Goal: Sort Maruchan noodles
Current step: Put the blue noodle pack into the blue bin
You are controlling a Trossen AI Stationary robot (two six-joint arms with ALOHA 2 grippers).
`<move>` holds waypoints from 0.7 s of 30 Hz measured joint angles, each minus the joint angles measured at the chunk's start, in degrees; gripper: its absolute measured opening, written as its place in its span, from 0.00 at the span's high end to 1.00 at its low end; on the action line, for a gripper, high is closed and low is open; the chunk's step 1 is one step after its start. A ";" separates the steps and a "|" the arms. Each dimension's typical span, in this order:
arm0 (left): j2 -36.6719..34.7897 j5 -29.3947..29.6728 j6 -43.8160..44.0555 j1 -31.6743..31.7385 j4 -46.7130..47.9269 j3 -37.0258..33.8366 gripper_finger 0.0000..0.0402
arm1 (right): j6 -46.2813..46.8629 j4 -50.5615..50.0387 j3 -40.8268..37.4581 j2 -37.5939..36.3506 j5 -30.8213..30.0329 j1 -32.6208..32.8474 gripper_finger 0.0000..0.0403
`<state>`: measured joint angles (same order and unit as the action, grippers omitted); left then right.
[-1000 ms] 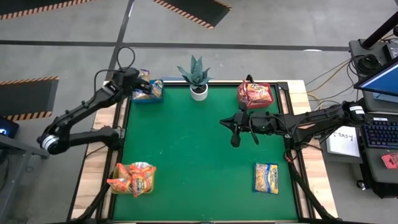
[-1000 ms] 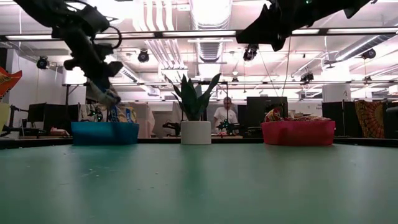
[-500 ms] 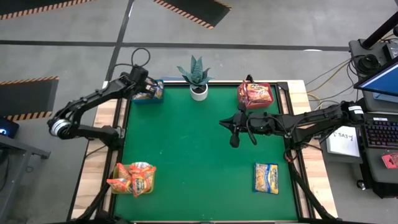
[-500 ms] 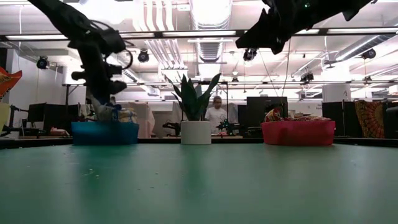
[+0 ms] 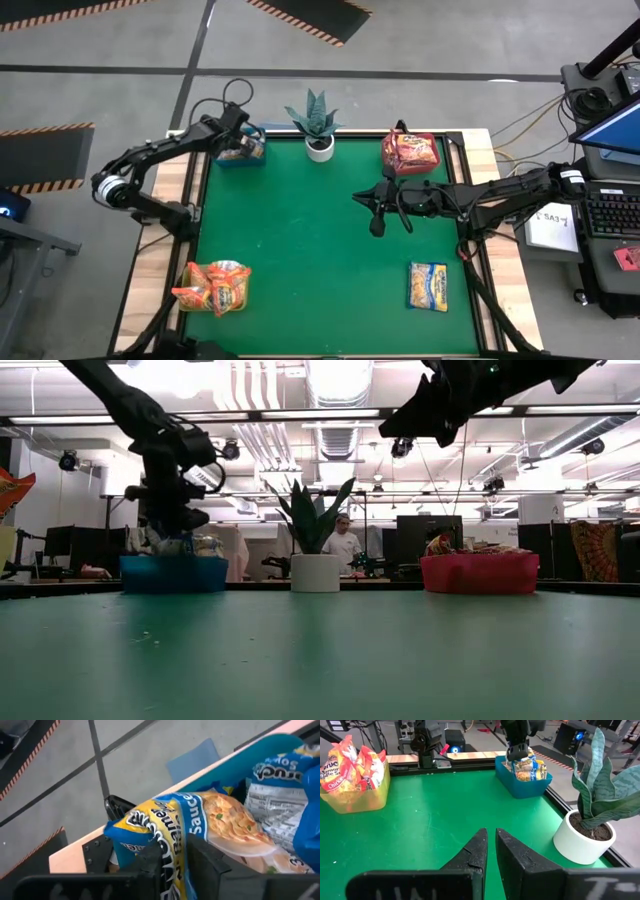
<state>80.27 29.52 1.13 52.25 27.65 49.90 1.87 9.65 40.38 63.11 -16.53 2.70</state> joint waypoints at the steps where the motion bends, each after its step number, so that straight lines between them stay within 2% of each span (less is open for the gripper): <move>1: -0.31 0.20 -0.08 0.00 0.24 0.22 0.83 | 0.00 -0.03 0.00 0.00 0.00 0.00 0.93; 7: -3.05 4.29 -0.41 -0.02 7.61 4.88 0.72 | 0.01 -0.75 0.00 0.00 0.00 0.00 0.93; 9: -3.61 3.32 0.11 -0.14 10.73 6.76 0.70 | 0.00 -0.78 0.00 0.00 0.00 0.00 0.93; 11: -4.37 -0.78 0.72 -0.48 12.04 7.61 0.69 | -0.03 -0.75 0.00 0.00 0.00 0.00 0.93; 14: -4.65 -6.49 1.04 -0.98 12.04 7.03 0.70 | -0.05 -0.74 0.00 0.00 0.00 0.00 0.93; 21: -2.65 -7.11 2.25 -1.20 11.40 2.75 0.82 | 0.00 -0.75 0.00 0.00 0.00 0.00 0.93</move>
<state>77.62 22.41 3.37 51.05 39.04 52.65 1.87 8.90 40.38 63.11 -16.53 2.70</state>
